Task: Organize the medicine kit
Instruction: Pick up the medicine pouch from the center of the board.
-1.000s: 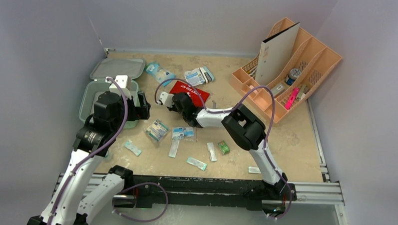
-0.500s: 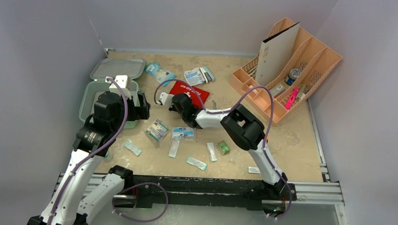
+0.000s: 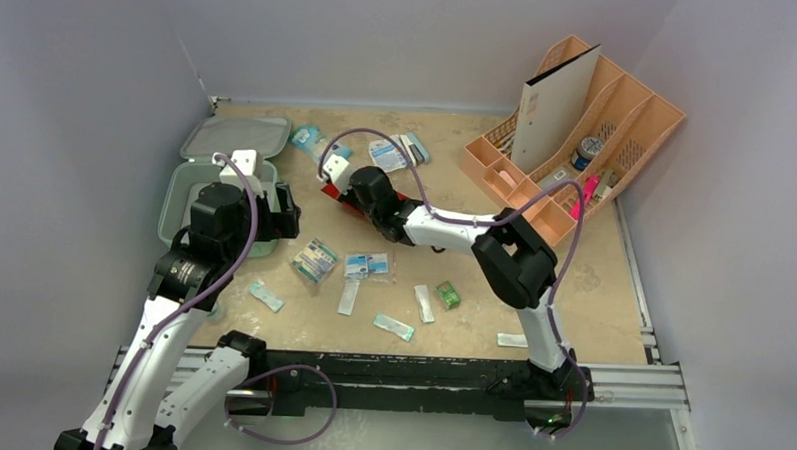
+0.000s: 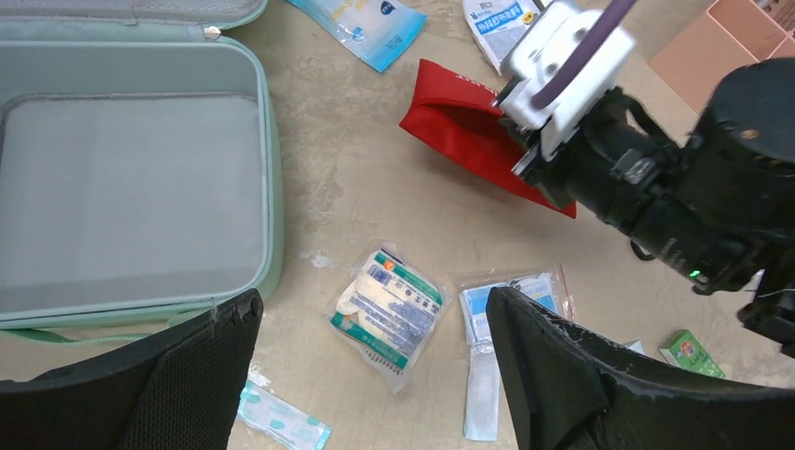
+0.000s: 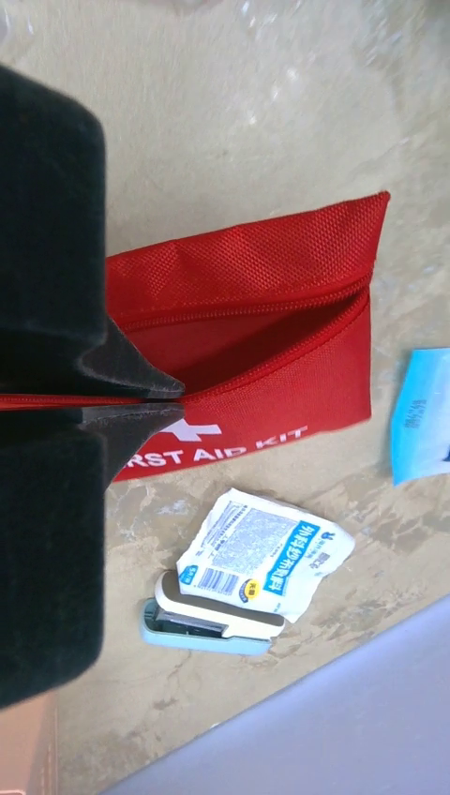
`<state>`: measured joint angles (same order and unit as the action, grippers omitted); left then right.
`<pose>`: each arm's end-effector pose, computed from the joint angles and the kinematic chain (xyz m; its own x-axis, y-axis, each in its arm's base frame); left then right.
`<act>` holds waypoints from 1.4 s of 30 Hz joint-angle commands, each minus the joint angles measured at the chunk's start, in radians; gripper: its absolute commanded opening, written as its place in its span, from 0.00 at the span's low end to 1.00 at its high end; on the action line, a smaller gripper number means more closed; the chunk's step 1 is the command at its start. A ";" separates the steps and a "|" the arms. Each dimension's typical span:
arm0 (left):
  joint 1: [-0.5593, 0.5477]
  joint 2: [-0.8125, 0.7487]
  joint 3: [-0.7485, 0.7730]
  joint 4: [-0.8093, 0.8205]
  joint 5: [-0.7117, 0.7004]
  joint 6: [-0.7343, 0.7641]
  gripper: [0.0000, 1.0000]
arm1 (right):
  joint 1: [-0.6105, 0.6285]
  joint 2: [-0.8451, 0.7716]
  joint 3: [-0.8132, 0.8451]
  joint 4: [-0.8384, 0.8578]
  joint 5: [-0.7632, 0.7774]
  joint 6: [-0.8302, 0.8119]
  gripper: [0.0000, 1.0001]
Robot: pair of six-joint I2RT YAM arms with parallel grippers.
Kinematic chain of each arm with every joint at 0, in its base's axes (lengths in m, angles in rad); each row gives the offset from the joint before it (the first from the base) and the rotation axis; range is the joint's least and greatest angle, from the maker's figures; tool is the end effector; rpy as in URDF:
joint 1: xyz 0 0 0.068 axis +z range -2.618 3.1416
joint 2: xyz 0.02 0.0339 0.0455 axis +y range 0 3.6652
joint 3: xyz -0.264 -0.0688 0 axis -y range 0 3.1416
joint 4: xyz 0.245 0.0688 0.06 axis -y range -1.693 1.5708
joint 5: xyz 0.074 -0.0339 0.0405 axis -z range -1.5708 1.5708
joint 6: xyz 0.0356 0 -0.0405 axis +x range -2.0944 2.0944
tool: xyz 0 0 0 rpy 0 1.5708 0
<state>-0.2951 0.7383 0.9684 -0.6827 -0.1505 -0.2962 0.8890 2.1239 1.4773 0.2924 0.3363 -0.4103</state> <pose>0.1430 -0.0379 0.3577 -0.4465 -0.1659 -0.8793 0.0295 0.9794 -0.1998 0.3187 0.3741 0.2011 0.0141 -0.5801 -0.8144 -0.5804 0.6585 -0.4791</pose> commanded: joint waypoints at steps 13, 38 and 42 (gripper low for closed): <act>-0.001 0.156 0.054 0.022 0.178 -0.208 0.83 | -0.025 -0.225 0.120 -0.289 -0.113 0.551 0.00; -0.001 0.504 0.144 0.284 0.401 -0.350 0.71 | -0.025 -0.465 -0.120 -0.142 -0.126 1.075 0.00; -0.001 0.525 0.151 0.289 0.420 -0.345 0.58 | -0.026 -0.477 -0.141 -0.134 -0.129 1.098 0.00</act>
<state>-0.2951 1.2522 1.0706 -0.4526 0.2352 -0.6445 0.8680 1.7107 1.3510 0.0898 0.1978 0.6376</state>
